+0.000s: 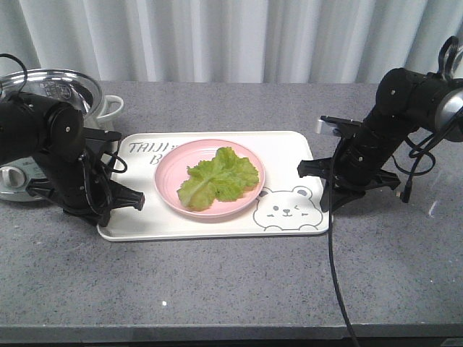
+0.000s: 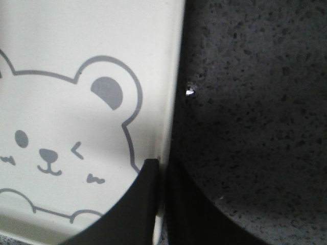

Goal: Transfer vegetables to tray and serve
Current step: 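Lift the tray off the counter with both grippers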

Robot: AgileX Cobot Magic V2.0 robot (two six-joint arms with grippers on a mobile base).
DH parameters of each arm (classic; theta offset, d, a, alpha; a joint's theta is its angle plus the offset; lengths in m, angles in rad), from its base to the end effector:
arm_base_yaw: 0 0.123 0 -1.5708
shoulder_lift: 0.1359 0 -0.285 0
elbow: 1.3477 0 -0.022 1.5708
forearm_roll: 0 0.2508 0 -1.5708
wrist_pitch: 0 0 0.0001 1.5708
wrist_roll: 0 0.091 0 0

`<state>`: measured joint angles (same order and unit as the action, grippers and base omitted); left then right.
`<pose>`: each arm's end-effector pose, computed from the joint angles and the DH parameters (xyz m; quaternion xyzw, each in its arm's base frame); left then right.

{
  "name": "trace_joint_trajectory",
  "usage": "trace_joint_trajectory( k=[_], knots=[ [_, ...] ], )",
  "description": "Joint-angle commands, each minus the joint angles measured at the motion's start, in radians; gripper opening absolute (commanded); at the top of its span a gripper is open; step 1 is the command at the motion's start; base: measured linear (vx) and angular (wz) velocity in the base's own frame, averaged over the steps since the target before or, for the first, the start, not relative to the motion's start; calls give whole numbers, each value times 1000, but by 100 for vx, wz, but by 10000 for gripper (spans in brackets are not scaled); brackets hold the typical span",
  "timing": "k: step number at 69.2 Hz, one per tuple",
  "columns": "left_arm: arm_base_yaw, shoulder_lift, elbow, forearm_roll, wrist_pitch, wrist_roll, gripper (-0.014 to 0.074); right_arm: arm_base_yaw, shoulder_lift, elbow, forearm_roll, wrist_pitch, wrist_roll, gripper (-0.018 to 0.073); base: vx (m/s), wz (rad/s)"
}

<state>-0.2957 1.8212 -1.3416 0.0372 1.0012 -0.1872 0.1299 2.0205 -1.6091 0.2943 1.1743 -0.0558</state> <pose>0.3485 -0.1032 0.2219 0.0626 0.9940 -0.0051 0.0898 0.4033 0.0772 0.2141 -0.0402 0.9891 0.1384 0.0306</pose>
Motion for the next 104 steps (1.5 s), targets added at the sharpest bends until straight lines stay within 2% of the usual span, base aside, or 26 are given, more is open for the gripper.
trace_joint_trajectory(
  k=[1, 23, 37, 67, 104],
  knots=[
    [-16, -58, -17, -69, -48, 35, -8, 0, -76, -26, 67, -21, -27, -4, 0, 0],
    [-18, -79, -17, -112, -58, 36, -8, 0, -96, -26, 67, -6, -27, -4, 0, 0],
    [-18, -97, -17, -175, -88, 84, -8, 0, -101, -26, 65, 6, -27, -4, 0, 0],
    [-18, -173, -22, -191, -152, 87, -8, -1, -132, -26, 49, -4, -23, -4, 0, 0],
    [-35, -175, -194, -253, -69, 114, -8, -1, -234, -26, -14, -13, -19, -4, 0, 0]
  ],
)
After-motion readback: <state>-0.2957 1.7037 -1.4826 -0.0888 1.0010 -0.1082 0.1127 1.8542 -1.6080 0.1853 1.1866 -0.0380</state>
